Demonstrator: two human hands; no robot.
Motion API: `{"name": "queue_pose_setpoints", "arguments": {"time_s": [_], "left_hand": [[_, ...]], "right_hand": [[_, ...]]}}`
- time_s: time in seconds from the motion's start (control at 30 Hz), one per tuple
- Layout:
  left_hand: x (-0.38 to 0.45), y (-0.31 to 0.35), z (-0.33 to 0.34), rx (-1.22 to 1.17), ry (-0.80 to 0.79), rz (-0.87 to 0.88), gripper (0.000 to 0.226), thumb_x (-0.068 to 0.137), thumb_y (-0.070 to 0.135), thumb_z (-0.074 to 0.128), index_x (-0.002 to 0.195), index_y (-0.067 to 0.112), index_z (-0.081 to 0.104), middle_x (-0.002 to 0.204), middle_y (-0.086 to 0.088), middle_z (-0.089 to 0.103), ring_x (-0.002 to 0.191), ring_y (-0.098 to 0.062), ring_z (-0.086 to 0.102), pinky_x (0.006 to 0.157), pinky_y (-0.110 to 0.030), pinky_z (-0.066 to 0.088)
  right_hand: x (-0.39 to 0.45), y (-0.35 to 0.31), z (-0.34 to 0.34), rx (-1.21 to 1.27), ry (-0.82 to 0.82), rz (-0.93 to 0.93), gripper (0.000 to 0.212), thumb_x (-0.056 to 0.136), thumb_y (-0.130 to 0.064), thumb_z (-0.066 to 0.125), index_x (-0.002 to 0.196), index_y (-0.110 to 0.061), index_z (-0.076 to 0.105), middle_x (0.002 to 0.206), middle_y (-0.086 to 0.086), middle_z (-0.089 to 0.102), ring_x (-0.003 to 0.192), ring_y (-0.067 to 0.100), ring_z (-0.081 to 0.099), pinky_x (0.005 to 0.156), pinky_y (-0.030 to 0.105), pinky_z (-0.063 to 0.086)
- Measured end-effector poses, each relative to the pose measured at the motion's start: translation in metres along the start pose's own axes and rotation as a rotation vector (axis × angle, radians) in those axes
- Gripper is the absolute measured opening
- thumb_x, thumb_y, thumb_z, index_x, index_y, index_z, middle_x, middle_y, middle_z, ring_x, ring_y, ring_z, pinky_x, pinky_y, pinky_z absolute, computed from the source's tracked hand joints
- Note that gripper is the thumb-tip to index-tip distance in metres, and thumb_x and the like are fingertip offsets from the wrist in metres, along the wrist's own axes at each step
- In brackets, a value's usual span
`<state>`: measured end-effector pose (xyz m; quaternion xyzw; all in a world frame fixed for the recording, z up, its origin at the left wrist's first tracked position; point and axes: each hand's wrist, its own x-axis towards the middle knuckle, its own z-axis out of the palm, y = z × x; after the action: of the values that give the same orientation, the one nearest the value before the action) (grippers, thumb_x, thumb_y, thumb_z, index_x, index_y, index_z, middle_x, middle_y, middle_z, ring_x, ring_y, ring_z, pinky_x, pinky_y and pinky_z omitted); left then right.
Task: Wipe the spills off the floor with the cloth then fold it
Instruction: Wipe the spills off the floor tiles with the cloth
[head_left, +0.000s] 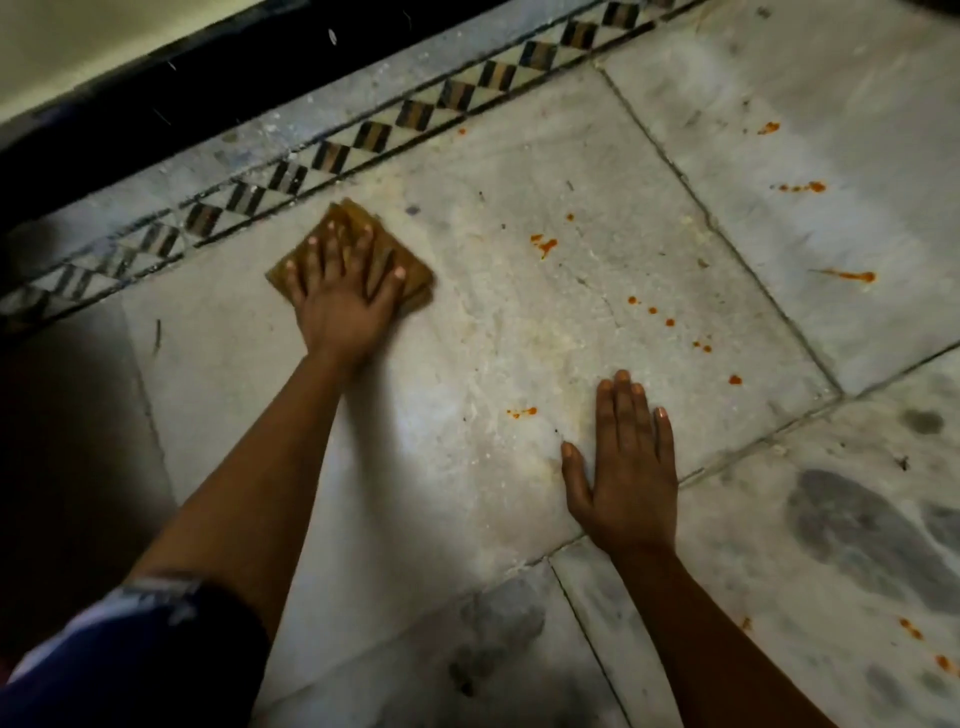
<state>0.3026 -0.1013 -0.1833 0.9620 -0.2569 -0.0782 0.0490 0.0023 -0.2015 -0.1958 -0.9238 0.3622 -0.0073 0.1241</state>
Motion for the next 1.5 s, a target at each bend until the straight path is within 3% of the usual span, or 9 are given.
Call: {"name": "queue_pose_setpoints", "arguments": {"time_s": [0.17,0.4,0.53,0.7,0.83,0.93,1.2,1.4,1.5], "left_hand": [[0.082,0.064,-0.003,-0.009,-0.021,0.052,0.064,0.093,0.062,0.024,0.149,0.034,0.01,0.159,-0.004,0.003,0.146,-0.026,-0.002,0.115,-0.047,-0.007],[0.02,0.059,0.007,0.044,-0.036,0.531,0.069,0.085,0.067,0.017,0.147,0.037,0.016,0.157,-0.004,0.017,0.145,-0.024,0.007,0.116,-0.043,-0.003],[0.034,0.028,-0.001,-0.003,-0.01,0.402,0.071,0.083,0.069,0.019,0.147,0.037,0.019,0.157,-0.002,0.02,0.145,-0.024,0.009,0.115,-0.043,-0.001],[0.118,0.078,-0.005,0.004,-0.038,0.223,0.066,0.09,0.064,0.024,0.148,0.034,0.014,0.159,-0.004,0.007,0.146,-0.027,0.0,0.115,-0.047,-0.005],[0.102,0.116,0.001,0.065,-0.056,0.423,0.07,0.088,0.067,0.02,0.149,0.034,0.012,0.158,-0.004,0.011,0.146,-0.023,0.004,0.115,-0.045,-0.005],[0.056,0.083,0.002,0.035,-0.049,0.621,0.076,0.084,0.068,0.018,0.149,0.03,0.012,0.156,-0.005,0.021,0.145,-0.022,0.011,0.115,-0.038,-0.003],[0.122,0.105,-0.002,0.01,-0.03,0.293,0.074,0.088,0.065,0.023,0.15,0.028,0.005,0.159,-0.007,0.009,0.146,-0.023,0.002,0.115,-0.045,-0.006],[0.043,0.102,0.009,0.047,-0.084,0.619,0.082,0.083,0.07,0.017,0.15,0.025,0.001,0.158,-0.005,0.008,0.146,-0.022,0.001,0.114,-0.039,-0.009],[0.027,0.07,0.006,0.053,-0.077,0.625,0.083,0.081,0.07,0.017,0.15,0.025,0.005,0.158,-0.005,0.013,0.146,-0.021,0.005,0.114,-0.037,-0.005]], "right_hand": [[0.001,0.001,0.001,0.008,0.008,-0.003,0.07,0.089,-0.045,0.034,0.147,-0.007,0.024,0.155,0.011,0.021,0.143,0.02,0.015,0.117,0.04,0.012],[0.001,0.0,-0.001,0.036,0.008,-0.001,0.07,0.088,-0.045,0.034,0.146,-0.007,0.027,0.155,0.01,0.02,0.143,0.022,0.018,0.115,0.043,0.017],[0.001,0.0,-0.001,0.052,0.003,0.003,0.07,0.088,-0.043,0.036,0.146,-0.006,0.027,0.155,0.011,0.021,0.143,0.022,0.018,0.115,0.043,0.017],[0.001,0.001,-0.002,0.057,-0.006,0.007,0.07,0.088,-0.043,0.037,0.146,-0.007,0.027,0.155,0.011,0.022,0.143,0.022,0.018,0.115,0.043,0.016],[-0.001,0.001,-0.001,0.056,-0.024,0.01,0.07,0.088,-0.044,0.037,0.146,-0.007,0.027,0.155,0.01,0.022,0.143,0.021,0.019,0.115,0.043,0.017],[0.001,0.0,-0.003,0.073,-0.03,0.011,0.07,0.087,-0.044,0.037,0.146,-0.007,0.027,0.155,0.01,0.022,0.143,0.022,0.02,0.115,0.043,0.017],[0.002,0.0,-0.002,0.065,-0.028,0.005,0.069,0.088,-0.044,0.036,0.146,-0.006,0.028,0.154,0.011,0.022,0.143,0.023,0.02,0.115,0.043,0.016],[0.002,0.001,-0.003,0.065,-0.05,0.005,0.071,0.088,-0.044,0.038,0.147,-0.007,0.026,0.155,0.011,0.02,0.144,0.023,0.017,0.114,0.045,0.018],[0.002,0.0,-0.003,0.08,-0.052,0.007,0.071,0.088,-0.044,0.037,0.147,-0.007,0.025,0.155,0.011,0.02,0.144,0.023,0.016,0.115,0.045,0.017]]}}
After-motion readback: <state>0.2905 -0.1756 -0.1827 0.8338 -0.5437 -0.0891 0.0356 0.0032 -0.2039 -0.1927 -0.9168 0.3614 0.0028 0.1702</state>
